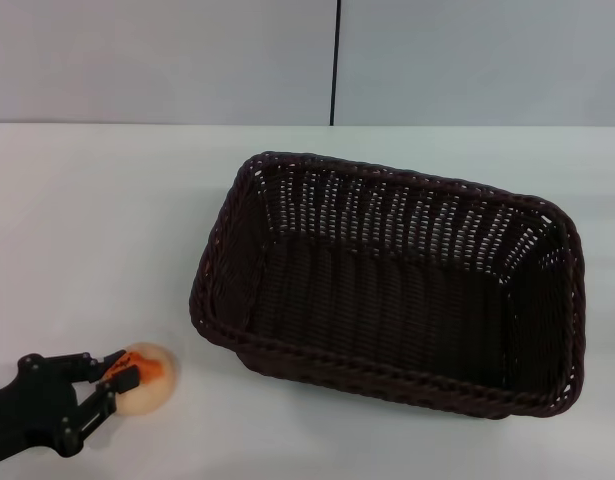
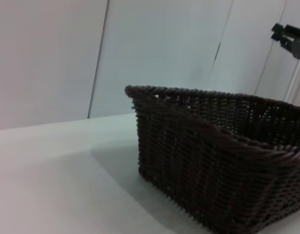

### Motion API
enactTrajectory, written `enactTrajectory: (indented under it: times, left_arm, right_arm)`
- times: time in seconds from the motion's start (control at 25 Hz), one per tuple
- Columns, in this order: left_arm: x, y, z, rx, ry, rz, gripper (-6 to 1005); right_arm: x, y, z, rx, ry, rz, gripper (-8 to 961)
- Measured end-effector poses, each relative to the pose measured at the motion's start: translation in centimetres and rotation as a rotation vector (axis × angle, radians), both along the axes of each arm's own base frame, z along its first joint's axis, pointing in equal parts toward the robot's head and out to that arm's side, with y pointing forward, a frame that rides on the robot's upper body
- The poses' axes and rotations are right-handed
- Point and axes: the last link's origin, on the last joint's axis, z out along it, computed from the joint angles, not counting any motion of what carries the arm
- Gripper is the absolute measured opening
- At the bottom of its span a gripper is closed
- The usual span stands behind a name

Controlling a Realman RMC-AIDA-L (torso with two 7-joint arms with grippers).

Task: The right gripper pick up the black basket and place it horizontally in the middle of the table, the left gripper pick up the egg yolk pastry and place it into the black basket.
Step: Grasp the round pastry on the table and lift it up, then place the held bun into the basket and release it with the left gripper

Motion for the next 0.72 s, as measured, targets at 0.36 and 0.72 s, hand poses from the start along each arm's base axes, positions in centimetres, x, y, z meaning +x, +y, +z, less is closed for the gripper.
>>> enactTrajectory:
  times: [0.36,0.72]
  left_arm:
    - [1.0,-0.4,4.0,0.207,-0.168,-0.028,127]
    - [4.0,2.5,4.9,0.323,-0.346,-0.112,82]
  right_arm:
    - [0.0,0.2,-0.1,-0.003,0.004,-0.001,349]
    - [0.0,0.1,-0.7,-0.01,0.0,-0.011,349]
